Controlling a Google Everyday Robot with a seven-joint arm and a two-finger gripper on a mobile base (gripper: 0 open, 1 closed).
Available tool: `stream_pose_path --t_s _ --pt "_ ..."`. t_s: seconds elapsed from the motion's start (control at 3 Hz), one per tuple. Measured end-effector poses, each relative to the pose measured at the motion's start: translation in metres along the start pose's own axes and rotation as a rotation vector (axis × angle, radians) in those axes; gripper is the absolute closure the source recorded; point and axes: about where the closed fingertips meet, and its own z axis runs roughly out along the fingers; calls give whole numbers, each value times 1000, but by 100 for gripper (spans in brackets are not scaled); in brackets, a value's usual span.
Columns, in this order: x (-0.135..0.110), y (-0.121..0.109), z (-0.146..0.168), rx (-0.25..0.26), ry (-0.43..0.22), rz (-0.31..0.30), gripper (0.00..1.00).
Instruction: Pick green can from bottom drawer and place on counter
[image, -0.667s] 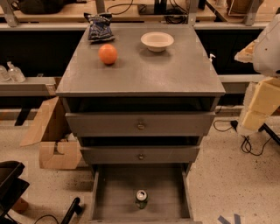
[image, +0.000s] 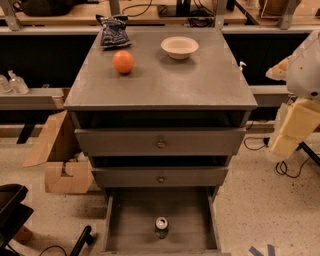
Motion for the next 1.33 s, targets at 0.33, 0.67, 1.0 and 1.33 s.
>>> stream_pose_path --t_s 0.33,0.67,1.0,1.33 --pt "28 35 85 -94 -175 45 0" --pt "45 63 161 -140 -389 110 0" --pt "48 67 211 -139 -595 130 0" --pt "52 74 233 -150 -642 78 0"
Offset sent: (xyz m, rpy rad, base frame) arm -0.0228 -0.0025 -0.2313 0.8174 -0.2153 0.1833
